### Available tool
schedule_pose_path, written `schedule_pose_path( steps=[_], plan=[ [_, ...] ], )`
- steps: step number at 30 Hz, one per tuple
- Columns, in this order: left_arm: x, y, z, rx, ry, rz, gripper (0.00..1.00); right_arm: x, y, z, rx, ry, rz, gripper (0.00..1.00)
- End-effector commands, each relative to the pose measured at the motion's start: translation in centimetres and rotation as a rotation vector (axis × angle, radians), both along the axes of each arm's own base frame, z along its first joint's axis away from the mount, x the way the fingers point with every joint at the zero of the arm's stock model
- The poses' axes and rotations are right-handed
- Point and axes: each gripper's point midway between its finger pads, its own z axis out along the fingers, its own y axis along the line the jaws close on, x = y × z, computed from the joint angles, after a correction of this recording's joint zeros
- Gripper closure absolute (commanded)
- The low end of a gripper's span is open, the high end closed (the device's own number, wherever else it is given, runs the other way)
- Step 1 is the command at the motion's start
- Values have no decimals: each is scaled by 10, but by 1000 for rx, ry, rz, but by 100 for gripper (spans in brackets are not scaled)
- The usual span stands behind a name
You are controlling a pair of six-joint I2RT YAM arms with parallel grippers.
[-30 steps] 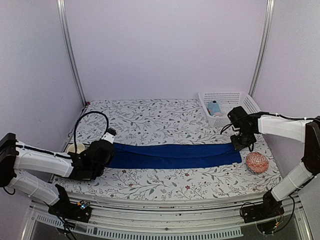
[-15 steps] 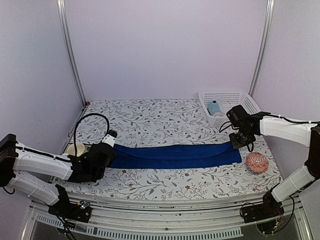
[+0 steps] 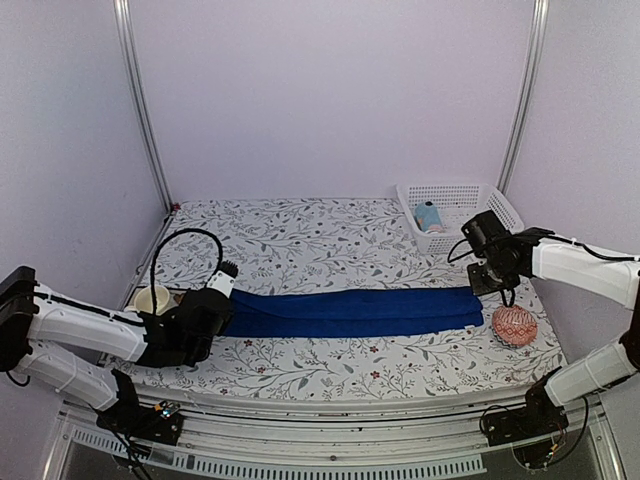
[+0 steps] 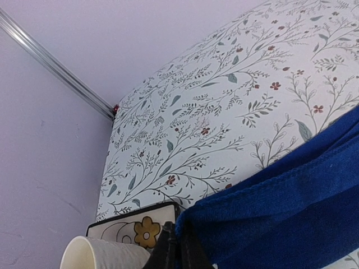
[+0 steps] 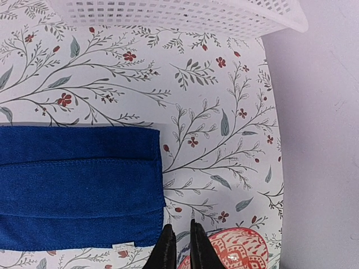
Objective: Roll the towels
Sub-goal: Fold the towel at the center of the board.
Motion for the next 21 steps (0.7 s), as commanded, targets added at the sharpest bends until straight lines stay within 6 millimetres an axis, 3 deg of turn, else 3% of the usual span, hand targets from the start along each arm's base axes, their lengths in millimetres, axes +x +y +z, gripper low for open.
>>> schedule_pose_path(
  steps=[1,3,6,7,13,15,16,17,18,21],
  plan=[
    [-4,-2,1,1,-22,-2,95,1,-3,13,9,-63,-25,88],
    [-4,-2,2,1,-27,-2,90,0,-3,15,17,-71,-21,88],
    [-5,-3,4,-3,-33,-6,72,-1,-2,20,33,-91,-19,87],
    [-6,-3,3,1,-32,-9,70,-1,-1,22,40,-99,-14,85],
    [-3,-4,11,5,-44,15,52,7,9,38,97,-163,32,63],
    [0,-8,21,-14,-51,25,47,14,19,42,136,-179,66,55],
    [1,-10,29,-33,-59,25,38,18,22,43,137,-177,77,54],
    [2,-13,37,-62,-68,23,17,22,23,43,139,-176,74,52],
    [3,-16,49,-105,-83,13,6,27,24,41,158,-173,74,50],
    [3,-22,76,-222,-116,-29,3,43,23,32,212,-154,82,48]
  ],
)
